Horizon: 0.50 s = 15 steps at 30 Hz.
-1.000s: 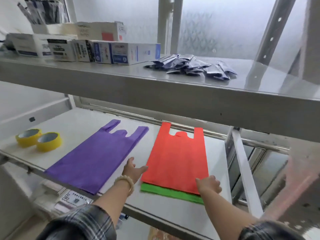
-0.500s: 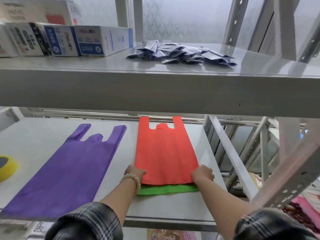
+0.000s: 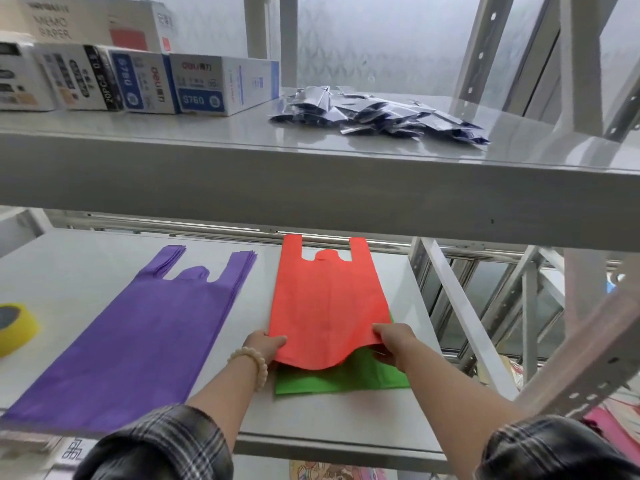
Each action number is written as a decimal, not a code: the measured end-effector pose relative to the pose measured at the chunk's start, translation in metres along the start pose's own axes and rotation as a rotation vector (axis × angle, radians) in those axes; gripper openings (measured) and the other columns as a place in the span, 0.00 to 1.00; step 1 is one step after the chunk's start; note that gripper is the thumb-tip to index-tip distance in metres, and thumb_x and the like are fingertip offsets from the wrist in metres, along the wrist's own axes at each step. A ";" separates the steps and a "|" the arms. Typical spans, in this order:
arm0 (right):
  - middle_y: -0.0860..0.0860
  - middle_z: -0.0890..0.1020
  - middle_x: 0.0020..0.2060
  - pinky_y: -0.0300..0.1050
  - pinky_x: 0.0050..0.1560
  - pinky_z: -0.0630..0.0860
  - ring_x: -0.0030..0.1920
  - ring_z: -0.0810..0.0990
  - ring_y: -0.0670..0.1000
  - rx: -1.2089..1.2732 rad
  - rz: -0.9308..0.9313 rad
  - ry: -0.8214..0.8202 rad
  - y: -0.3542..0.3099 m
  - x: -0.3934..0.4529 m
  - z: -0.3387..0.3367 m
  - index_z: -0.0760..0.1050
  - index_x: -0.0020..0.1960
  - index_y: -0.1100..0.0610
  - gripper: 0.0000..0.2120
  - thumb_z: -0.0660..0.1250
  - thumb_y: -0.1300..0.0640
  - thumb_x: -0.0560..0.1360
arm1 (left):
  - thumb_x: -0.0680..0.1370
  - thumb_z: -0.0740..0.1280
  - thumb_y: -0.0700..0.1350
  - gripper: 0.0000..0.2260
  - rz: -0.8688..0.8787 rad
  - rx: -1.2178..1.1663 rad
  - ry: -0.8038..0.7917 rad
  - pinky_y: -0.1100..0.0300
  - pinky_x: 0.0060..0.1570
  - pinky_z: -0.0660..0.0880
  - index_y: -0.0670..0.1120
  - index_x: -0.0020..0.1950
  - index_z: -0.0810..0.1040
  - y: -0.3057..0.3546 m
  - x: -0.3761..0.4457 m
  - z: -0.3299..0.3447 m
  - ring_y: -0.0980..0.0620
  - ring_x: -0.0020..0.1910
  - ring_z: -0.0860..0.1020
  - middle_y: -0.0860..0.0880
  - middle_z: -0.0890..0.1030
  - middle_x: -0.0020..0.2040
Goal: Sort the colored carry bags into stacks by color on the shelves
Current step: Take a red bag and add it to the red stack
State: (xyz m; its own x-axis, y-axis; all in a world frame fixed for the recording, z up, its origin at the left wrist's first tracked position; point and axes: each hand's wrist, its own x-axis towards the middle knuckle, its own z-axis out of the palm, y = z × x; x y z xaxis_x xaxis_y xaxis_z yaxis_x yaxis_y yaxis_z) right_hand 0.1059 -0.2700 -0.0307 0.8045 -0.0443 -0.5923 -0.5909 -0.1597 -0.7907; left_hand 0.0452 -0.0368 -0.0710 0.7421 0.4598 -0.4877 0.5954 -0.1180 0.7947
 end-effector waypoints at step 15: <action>0.58 0.75 0.47 0.48 0.35 0.75 0.47 0.76 0.58 -0.039 0.041 -0.026 0.001 0.012 -0.014 0.69 0.63 0.63 0.17 0.66 0.62 0.76 | 0.72 0.71 0.39 0.21 -0.024 -0.172 -0.044 0.63 0.23 0.74 0.40 0.62 0.68 0.006 -0.010 0.014 0.45 0.46 0.77 0.41 0.77 0.56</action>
State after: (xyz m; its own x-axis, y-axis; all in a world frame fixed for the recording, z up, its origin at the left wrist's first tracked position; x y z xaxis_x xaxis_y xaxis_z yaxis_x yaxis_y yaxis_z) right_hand 0.1155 -0.2842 -0.0367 0.7777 -0.0256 -0.6281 -0.6199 -0.1966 -0.7596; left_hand 0.0458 -0.0541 -0.0667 0.7436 0.4212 -0.5193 0.5542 0.0464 0.8311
